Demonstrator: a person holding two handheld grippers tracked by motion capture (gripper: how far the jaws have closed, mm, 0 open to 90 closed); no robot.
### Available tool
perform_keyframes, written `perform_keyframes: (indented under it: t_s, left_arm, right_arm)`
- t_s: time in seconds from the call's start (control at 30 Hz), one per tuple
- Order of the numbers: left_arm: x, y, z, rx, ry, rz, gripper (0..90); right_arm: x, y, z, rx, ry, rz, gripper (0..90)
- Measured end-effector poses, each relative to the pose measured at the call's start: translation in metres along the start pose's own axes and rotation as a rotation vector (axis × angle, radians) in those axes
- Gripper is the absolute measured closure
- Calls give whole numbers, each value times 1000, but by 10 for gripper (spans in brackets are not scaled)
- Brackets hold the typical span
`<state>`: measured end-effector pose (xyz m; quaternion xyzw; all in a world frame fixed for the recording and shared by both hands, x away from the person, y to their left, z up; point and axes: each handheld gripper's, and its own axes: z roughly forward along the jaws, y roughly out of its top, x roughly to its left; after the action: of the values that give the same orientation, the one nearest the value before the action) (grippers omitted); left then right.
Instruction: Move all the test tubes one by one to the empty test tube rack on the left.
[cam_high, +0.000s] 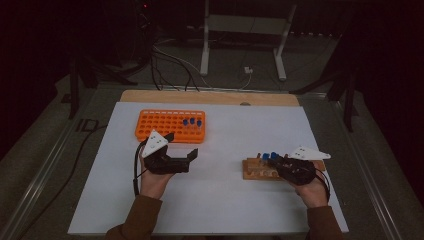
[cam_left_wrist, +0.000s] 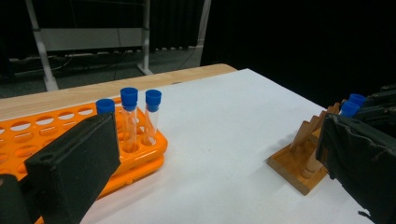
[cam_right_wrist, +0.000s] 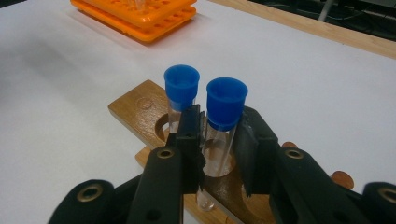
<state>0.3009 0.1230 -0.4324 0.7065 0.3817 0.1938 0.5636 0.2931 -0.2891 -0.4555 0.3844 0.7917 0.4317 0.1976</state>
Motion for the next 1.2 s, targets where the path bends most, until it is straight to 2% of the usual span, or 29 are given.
perform_keyframes:
  t_s: [0.23, 1.2]
  left_arm:
    - [-2, 1, 0, -4, -3, 0, 4]
    - [-5, -2, 4, 21, -10, 16, 4]
  right_arm:
    - [1, 1, -1, -1, 6, -2, 768]
    - [2, 26, -30, -94, -5, 30, 770]
